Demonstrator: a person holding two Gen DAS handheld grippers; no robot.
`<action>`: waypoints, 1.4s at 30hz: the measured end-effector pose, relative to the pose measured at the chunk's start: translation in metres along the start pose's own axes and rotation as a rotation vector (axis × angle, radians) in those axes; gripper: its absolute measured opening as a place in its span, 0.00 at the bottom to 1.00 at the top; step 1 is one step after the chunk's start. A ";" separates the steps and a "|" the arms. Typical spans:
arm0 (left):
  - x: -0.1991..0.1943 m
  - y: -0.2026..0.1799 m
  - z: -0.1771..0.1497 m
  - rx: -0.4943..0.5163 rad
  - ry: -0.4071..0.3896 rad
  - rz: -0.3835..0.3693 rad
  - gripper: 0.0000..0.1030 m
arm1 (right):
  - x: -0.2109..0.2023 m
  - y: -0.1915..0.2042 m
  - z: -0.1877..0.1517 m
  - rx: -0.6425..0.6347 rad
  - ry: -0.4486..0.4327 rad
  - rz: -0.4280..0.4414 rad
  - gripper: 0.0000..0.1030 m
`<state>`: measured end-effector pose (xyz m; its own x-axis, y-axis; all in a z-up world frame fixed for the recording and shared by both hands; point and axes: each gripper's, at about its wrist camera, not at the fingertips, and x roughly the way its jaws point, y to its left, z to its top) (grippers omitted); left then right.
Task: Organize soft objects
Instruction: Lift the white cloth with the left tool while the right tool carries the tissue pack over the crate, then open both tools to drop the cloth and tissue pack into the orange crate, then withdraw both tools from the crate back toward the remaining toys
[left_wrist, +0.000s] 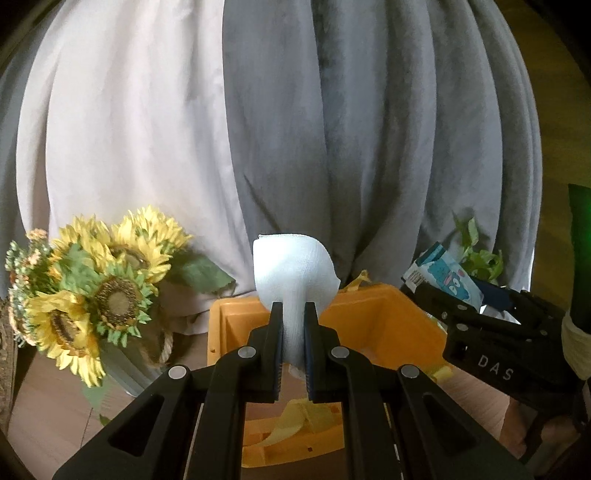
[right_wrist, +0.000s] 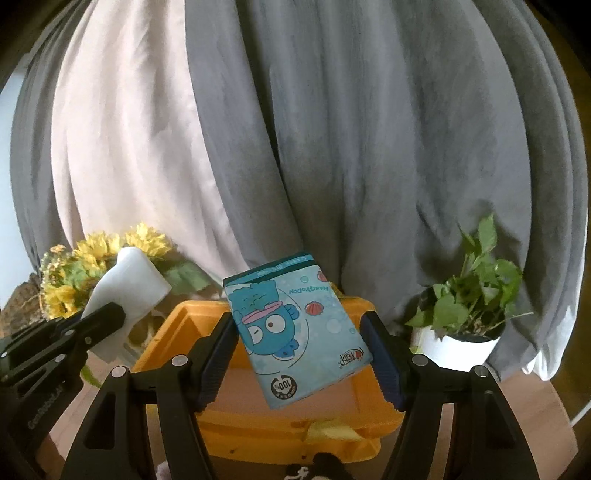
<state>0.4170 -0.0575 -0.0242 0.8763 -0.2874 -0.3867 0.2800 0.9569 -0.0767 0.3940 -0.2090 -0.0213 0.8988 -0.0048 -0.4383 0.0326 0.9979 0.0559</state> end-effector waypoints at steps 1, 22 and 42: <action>0.005 0.000 -0.001 0.000 0.008 0.001 0.11 | 0.005 -0.001 0.000 0.002 0.008 -0.002 0.67; 0.083 0.014 -0.029 -0.019 0.184 -0.014 0.37 | 0.096 -0.011 -0.022 0.022 0.180 0.006 0.68; 0.034 0.008 -0.013 -0.038 0.130 0.043 0.49 | 0.065 -0.015 -0.018 0.047 0.142 -0.020 0.78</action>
<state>0.4439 -0.0590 -0.0502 0.8283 -0.2405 -0.5060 0.2260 0.9699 -0.0909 0.4440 -0.2232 -0.0673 0.8271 -0.0120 -0.5620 0.0730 0.9936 0.0863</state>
